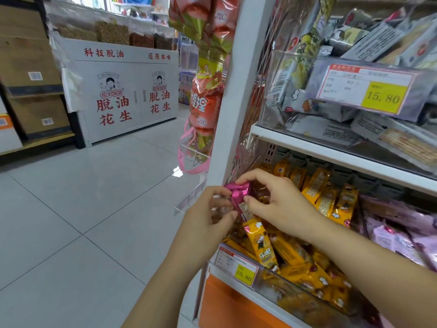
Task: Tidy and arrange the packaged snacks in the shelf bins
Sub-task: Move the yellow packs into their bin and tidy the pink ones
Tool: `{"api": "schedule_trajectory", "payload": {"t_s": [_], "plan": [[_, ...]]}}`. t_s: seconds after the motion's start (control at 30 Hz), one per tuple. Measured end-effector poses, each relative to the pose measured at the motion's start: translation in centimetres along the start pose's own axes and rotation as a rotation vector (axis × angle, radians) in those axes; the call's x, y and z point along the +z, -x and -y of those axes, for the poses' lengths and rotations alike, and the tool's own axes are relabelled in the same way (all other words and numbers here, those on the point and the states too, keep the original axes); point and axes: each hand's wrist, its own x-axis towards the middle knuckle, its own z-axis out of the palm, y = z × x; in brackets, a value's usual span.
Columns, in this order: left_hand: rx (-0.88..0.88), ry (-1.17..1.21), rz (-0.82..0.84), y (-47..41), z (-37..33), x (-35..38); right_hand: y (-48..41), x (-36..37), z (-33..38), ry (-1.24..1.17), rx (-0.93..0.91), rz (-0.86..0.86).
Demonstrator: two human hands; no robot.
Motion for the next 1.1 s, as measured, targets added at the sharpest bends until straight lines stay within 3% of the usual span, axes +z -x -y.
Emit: {"api": "schedule_trajectory", "payload": {"t_s": [0.4, 0.9, 1.1], "plan": [[0.322, -0.030, -0.119, 2.5, -6.0, 1.7, 4.5, -6.1, 5.3, 0.122, -0.220, -0.153], [0.739, -0.025, 0.029, 6.3, -22.7, 6.6, 14.6, -20.1, 15.0, 0.228, -0.348, -0.491], [0.900, -0.061, 0.057, 7.3, -28.6, 8.8, 18.3, -25.3, 17.8, 0.274, -0.399, -0.715]]}}
